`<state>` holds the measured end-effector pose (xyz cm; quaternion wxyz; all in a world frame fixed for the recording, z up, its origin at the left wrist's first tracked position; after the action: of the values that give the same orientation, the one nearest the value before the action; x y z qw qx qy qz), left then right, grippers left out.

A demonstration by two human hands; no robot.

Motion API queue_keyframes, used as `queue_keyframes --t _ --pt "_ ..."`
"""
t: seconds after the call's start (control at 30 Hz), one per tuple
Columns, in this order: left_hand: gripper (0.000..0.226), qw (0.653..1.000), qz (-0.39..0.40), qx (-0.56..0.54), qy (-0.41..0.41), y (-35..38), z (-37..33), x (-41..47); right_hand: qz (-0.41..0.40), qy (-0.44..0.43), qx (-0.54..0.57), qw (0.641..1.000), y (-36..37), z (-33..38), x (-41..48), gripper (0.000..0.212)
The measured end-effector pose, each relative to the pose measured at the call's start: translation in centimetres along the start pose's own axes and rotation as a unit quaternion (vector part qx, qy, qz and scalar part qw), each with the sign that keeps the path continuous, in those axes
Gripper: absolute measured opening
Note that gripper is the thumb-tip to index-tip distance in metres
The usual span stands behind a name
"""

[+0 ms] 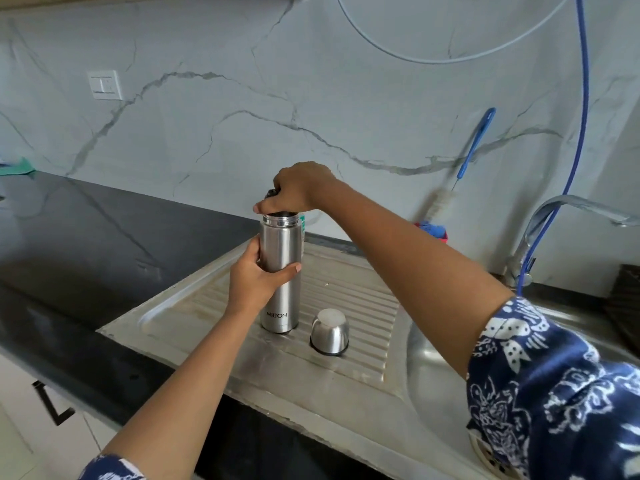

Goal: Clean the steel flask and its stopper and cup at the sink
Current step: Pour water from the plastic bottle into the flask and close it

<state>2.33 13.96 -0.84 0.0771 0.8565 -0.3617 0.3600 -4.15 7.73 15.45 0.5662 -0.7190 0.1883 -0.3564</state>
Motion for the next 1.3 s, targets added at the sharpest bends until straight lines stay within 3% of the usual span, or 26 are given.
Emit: queue_keyframes --t 0.13,0.3,0.43,0.53,0.6,0.67,0.73,0.83,0.97,1.07,1.2,1.3 --pt "0.072 0.999 -0.025 0.03 0.009 0.0 -0.4 -0.4 -0.038 0.076 -0.016 0.996 -0.1 -0.2 -0.3 0.044" --pt "0.064 0.997 -0.047 0.051 0.023 0.2 -0.7 -0.6 -0.065 0.158 -0.061 0.984 -0.3 0.4 -0.9 0.041" --pt "0.068 0.997 -0.038 0.056 0.023 0.3 -0.8 -0.6 -0.057 0.171 -0.063 0.982 -0.2 0.5 -1.5 0.042" --pt "0.079 0.999 -0.013 0.027 0.011 0.3 -0.5 -0.6 0.052 0.149 0.059 0.986 0.2 -1.0 -2.1 0.068" --pt "0.083 1.0 0.003 0.023 0.0 0.3 -0.2 -0.5 0.146 0.145 0.249 0.946 0.6 -2.4 -3.3 0.071" --pt "0.081 0.999 0.026 0.027 -0.018 0.4 0.1 -0.6 0.157 0.154 0.324 0.92 1.3 -4.4 -4.3 0.067" --pt "0.074 0.998 0.046 0.024 -0.034 0.4 0.6 -0.9 0.181 0.148 0.321 0.918 3.6 -6.0 -5.2 0.053" --pt "0.065 0.997 0.069 0.011 -0.035 0.4 1.0 -1.1 0.29 0.099 0.262 0.915 8.4 -7.0 -7.8 0.034" --pt "0.07 0.995 0.089 -0.011 -0.037 0.3 1.2 -1.0 0.378 0.019 0.138 0.915 14.1 -6.6 -11.4 0.069" --pt "0.083 0.993 0.104 -0.024 -0.043 0.3 1.5 -0.9 0.364 -0.012 0.095 0.926 16.8 -5.8 -12.1 0.078" --pt "0.077 0.993 0.105 -0.035 -0.045 0.2 2.0 -1.0 0.317 -0.01 0.107 0.942 16.5 -5.7 -11.6 0.069" --pt "0.071 0.993 0.102 -0.043 -0.045 0.2 2.3 -1.0 0.319 0.034 0.202 0.925 13.9 -6.9 -10.3 0.06"
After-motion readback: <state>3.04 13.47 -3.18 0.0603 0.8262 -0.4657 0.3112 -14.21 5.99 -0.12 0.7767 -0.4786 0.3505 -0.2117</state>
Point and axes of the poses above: each hand's wrist, its own x-axis towards the middle knuckle, its own y-axis out of the palm, z = x × y, the point moved 7 cm from there along x, towards the middle knuckle, and after that the axes turned 13 degrees about y, right-handed, at the moved point
